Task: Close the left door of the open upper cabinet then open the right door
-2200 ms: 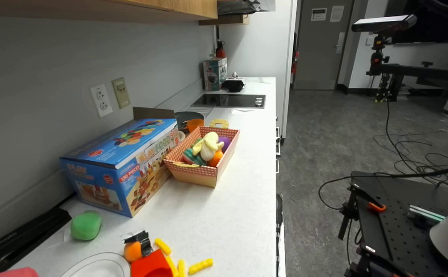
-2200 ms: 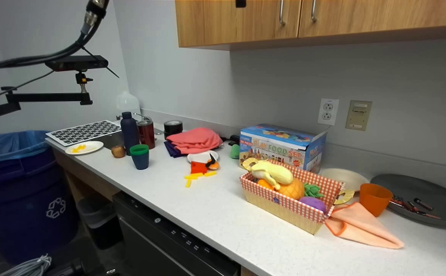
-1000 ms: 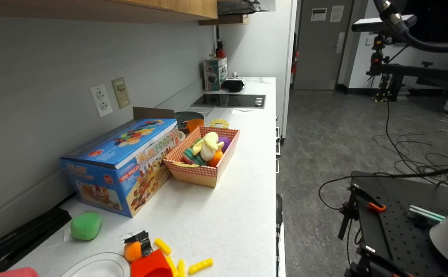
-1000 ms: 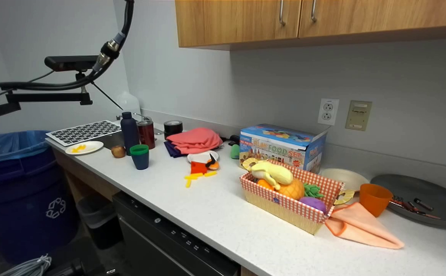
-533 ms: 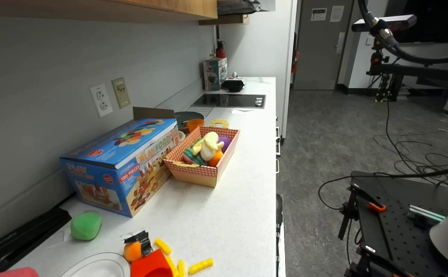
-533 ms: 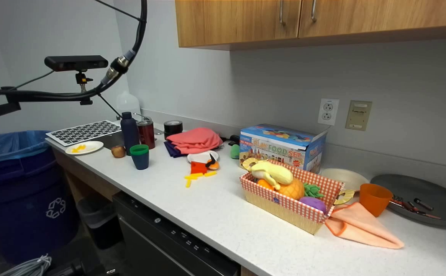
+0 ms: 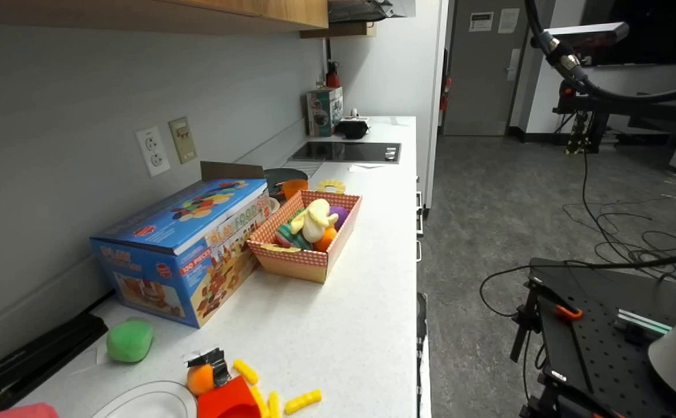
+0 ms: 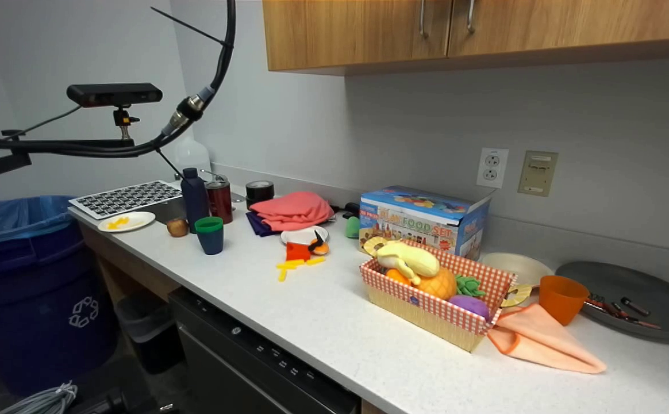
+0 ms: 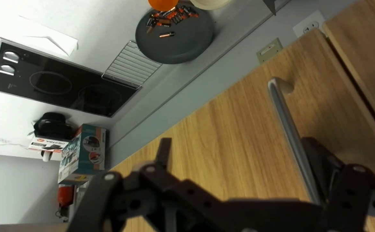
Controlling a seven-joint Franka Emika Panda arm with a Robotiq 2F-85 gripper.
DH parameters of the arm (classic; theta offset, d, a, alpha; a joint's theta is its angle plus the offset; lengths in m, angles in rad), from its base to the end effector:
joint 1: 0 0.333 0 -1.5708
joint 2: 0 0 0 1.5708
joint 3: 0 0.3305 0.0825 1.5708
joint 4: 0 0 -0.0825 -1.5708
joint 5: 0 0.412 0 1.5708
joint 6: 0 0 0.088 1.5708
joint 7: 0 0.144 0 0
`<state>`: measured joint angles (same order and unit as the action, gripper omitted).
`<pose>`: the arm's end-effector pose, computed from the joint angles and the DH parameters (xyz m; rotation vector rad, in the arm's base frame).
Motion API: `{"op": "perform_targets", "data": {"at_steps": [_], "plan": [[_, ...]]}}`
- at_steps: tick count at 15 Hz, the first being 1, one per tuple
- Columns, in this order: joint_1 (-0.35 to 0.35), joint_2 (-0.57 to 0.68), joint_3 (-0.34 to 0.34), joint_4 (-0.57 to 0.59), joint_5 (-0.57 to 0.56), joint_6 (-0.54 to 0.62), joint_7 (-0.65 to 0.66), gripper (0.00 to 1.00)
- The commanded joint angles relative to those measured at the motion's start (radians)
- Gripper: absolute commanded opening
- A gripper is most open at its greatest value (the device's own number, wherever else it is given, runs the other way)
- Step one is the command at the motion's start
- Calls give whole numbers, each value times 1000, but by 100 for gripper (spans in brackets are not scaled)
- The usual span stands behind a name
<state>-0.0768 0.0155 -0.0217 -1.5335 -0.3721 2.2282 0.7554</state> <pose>0.6512 -0.0862 0.7010 2.6241 -1.0015 1.1091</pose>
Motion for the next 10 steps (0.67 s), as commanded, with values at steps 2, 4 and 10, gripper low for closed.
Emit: {"op": "perform_targets", "data": {"at_steps": [2,4,10], "plan": [[8,5,-20,61,-68,-79,52,100],[6,-3,-25,65,-72,-144,51,100],[-17,-52,-28,58,-70,-343,21,100]]}}
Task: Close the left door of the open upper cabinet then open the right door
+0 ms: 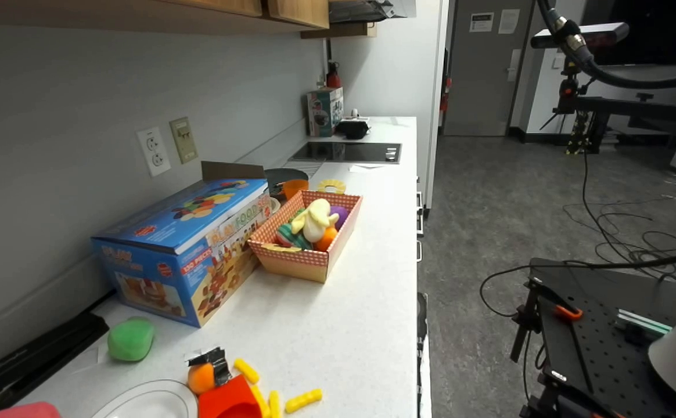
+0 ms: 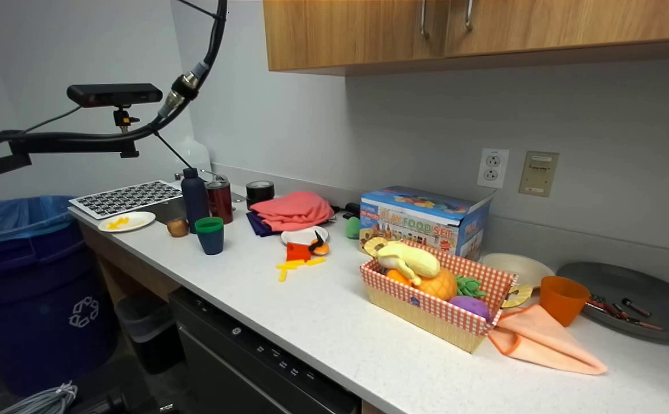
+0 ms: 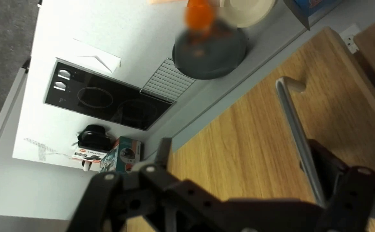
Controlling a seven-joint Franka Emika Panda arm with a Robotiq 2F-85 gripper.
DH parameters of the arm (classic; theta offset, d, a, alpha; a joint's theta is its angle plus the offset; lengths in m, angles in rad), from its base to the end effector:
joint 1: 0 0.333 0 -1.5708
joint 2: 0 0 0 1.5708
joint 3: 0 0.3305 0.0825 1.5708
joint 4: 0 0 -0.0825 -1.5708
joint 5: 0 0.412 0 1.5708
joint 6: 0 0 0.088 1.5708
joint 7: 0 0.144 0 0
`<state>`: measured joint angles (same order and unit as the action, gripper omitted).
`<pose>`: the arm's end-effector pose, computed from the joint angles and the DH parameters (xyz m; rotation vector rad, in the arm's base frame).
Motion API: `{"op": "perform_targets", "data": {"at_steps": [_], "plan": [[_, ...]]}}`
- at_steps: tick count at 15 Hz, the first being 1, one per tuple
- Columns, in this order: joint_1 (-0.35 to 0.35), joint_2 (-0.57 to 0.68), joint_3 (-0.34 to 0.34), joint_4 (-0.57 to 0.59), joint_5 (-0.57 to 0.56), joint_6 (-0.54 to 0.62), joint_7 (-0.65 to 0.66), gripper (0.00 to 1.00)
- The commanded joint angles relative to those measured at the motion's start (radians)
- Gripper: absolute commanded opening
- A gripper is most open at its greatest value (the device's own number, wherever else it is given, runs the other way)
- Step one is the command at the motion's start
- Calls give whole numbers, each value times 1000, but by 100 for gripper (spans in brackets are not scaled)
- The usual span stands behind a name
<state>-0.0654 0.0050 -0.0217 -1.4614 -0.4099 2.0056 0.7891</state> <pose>0.6283 -0.0922 0.7174 2.5698 -1.0945 0.9285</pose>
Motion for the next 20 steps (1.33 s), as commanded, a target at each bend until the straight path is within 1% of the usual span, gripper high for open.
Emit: {"op": "perform_targets", "data": {"at_steps": [1,3,7,11,17,20], "plan": [[-34,-58,-34,-23,-14,-144,-24,100],[-44,-87,-46,-41,14,-171,-40,100],[-58,-131,-82,-74,92,-182,-82,100],[-80,-165,-103,-91,131,-184,-77,100],[-112,-219,-110,-140,125,-131,-84,100],[-125,-245,-108,-162,115,-136,-97,100]]}}
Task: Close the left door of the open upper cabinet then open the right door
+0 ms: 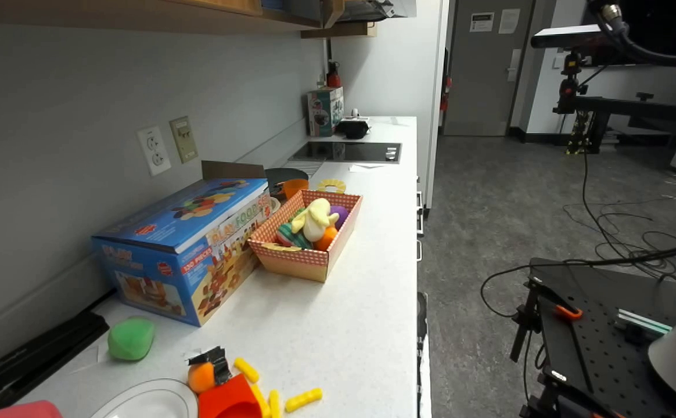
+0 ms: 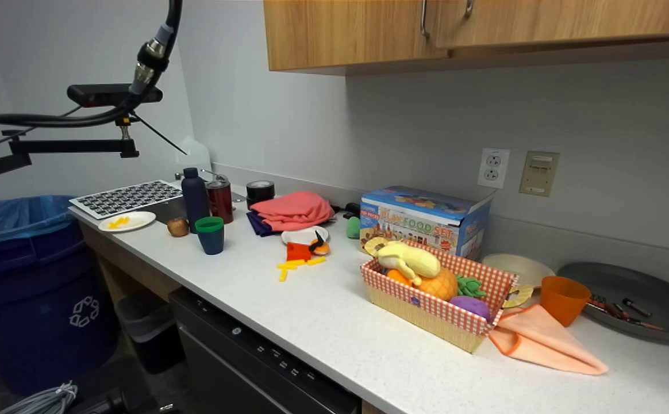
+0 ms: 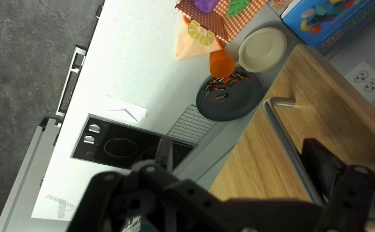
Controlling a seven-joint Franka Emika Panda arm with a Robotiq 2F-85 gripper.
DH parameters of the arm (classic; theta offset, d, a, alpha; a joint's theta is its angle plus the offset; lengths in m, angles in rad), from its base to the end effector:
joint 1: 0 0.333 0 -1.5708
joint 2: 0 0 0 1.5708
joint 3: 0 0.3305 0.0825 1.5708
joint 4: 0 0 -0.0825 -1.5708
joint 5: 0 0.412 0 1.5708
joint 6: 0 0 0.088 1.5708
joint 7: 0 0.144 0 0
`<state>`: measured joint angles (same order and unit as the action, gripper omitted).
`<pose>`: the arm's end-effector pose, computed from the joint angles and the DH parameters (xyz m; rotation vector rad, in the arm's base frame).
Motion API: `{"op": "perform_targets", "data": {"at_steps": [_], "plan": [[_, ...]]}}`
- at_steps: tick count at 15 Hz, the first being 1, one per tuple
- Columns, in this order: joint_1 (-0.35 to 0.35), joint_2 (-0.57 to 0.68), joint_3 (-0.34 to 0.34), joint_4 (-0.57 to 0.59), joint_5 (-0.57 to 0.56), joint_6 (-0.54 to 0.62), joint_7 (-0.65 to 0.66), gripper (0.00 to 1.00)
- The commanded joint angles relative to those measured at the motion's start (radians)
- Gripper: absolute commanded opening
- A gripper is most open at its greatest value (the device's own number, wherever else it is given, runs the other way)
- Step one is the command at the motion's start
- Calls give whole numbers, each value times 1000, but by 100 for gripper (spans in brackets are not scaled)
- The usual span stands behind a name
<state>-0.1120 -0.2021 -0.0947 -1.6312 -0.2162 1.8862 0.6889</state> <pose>0.5354 -0.1428 0.7243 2.6857 -1.2622 0.7405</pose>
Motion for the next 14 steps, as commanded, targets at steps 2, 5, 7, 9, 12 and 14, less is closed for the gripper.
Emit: {"op": "perform_targets", "data": {"at_steps": [2,5,7,9,12,14], "plan": [[-88,-57,-37,-8,-72,-6,-6,100],[-103,-73,-52,-33,-35,29,-23,100],[-112,-85,-64,-41,-2,41,-37,100],[-120,-90,-84,-48,49,55,-52,100],[-77,-114,-38,-110,111,-2,-89,100],[-80,-119,-43,-114,115,-2,-104,100]]}}
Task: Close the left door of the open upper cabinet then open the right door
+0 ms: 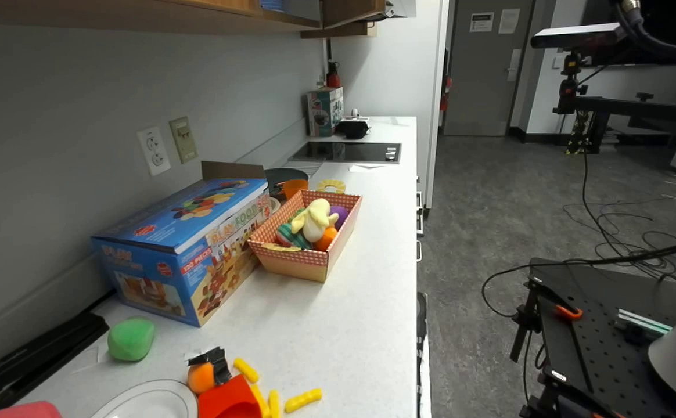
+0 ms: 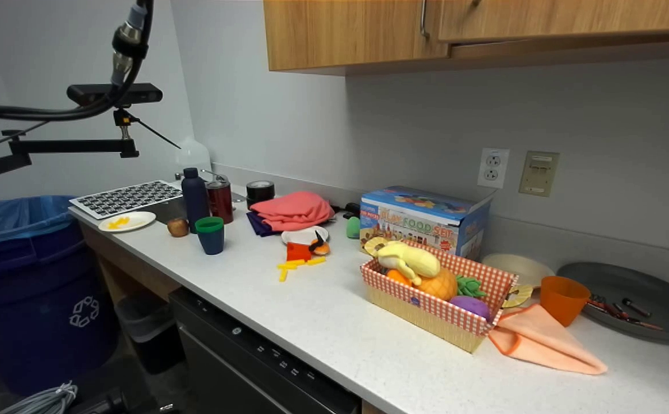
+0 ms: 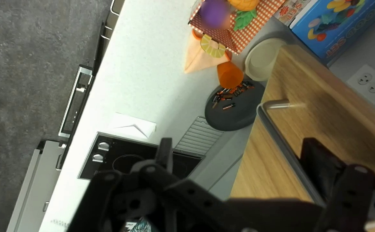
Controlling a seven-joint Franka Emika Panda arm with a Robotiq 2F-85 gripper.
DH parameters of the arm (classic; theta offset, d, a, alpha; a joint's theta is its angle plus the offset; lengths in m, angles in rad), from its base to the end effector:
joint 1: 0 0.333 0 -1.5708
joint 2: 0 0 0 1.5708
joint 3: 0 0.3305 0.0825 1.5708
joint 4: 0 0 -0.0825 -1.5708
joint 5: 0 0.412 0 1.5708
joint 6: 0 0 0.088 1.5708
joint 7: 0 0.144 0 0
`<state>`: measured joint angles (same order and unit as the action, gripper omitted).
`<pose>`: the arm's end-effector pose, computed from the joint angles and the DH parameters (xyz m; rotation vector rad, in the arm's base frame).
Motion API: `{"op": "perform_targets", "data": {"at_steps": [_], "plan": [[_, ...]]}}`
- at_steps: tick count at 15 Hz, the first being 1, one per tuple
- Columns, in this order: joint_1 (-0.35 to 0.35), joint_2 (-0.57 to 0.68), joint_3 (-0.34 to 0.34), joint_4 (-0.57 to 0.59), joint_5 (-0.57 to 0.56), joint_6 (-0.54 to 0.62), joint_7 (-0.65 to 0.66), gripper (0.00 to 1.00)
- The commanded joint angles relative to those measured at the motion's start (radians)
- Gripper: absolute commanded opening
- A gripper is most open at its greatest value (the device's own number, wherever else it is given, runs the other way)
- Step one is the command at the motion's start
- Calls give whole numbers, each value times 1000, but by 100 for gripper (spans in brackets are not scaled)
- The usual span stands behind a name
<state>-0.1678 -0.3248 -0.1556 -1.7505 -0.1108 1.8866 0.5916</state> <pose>0.4776 -0.1888 0.7216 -2.7476 1.3418 -0.7176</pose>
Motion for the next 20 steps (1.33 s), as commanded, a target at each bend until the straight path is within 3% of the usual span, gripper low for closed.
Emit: {"op": "perform_targets", "data": {"at_steps": [1,7,11,20], "plan": [[-24,4,18,5,10,-2,-7,100],[-28,2,27,-5,9,46,15,100],[-58,-4,55,-31,-83,151,101,100],[-88,-32,103,-81,-217,211,212,100]]}}
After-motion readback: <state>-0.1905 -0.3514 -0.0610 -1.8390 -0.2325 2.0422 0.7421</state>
